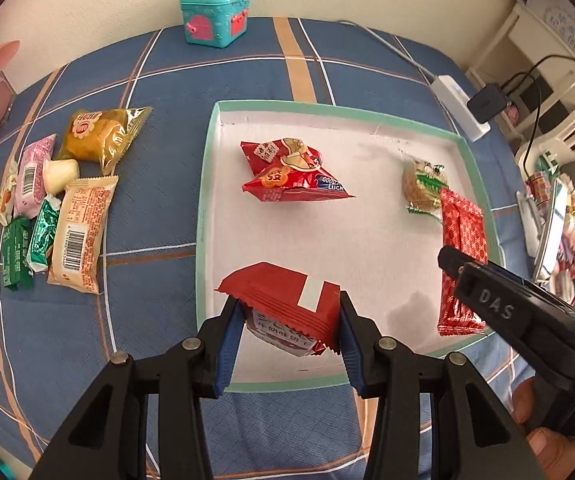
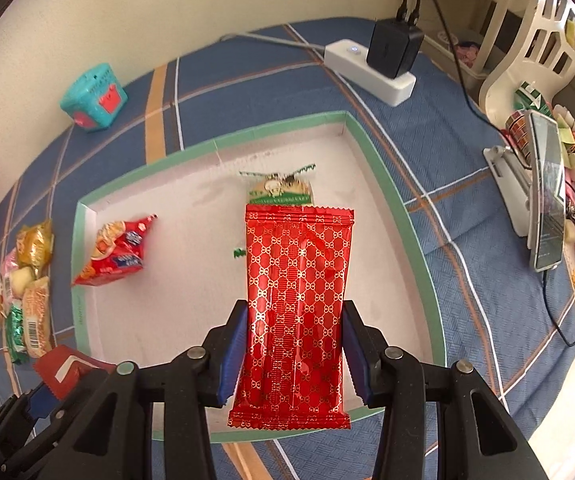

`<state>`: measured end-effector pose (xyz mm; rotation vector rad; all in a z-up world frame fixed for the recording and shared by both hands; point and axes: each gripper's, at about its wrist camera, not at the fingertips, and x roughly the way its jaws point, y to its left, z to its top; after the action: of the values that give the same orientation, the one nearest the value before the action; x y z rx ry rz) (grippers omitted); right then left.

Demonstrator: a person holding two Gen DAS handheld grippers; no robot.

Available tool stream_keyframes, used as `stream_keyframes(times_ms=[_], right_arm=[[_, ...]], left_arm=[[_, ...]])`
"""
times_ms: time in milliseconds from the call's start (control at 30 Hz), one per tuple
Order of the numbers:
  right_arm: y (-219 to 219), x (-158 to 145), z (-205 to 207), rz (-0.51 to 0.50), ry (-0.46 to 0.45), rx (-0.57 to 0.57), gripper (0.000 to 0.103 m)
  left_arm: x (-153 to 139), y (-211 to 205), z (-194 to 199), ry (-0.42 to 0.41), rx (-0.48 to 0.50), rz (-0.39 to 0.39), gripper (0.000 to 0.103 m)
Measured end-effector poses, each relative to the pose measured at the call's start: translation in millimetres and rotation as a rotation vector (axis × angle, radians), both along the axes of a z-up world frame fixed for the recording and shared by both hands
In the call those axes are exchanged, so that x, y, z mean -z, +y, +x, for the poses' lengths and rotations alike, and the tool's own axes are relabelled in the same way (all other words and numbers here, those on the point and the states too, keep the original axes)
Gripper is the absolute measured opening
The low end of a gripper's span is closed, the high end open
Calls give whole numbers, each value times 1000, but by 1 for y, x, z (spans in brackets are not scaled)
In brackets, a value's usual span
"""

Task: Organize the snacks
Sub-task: 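Carry both snacks into the white tray and open both tools to release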

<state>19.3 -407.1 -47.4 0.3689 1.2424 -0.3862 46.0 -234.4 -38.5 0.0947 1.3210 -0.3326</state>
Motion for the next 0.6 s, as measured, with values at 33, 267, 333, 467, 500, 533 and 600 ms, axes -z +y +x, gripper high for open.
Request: stream_keyframes(times_ms=[33,267,333,467,500,533,600], right_arm=[[0,4,0,4,12,-2,48],[-3,22,-1,14,69,-2,48],[-4,25,-2,18,74,0,48],[-5,30,-1,18,89,3,48],[-5,31,2,19,92,3,48],[-5,33,4,21,94,2,48],[-4,34,5,20,98,3,48]], left_arm=[[1,-1,0,0,2,4,46],[18,-13,7,11,-7,46,46],[19,-16,10,0,-14,52,47],[21,-23,14,-52,-6,84,47],[22,-25,15,-64,-3,91,47],[23,-26,16,-69,-1,94,47],[27,-29,20,-73,-1,97,47]])
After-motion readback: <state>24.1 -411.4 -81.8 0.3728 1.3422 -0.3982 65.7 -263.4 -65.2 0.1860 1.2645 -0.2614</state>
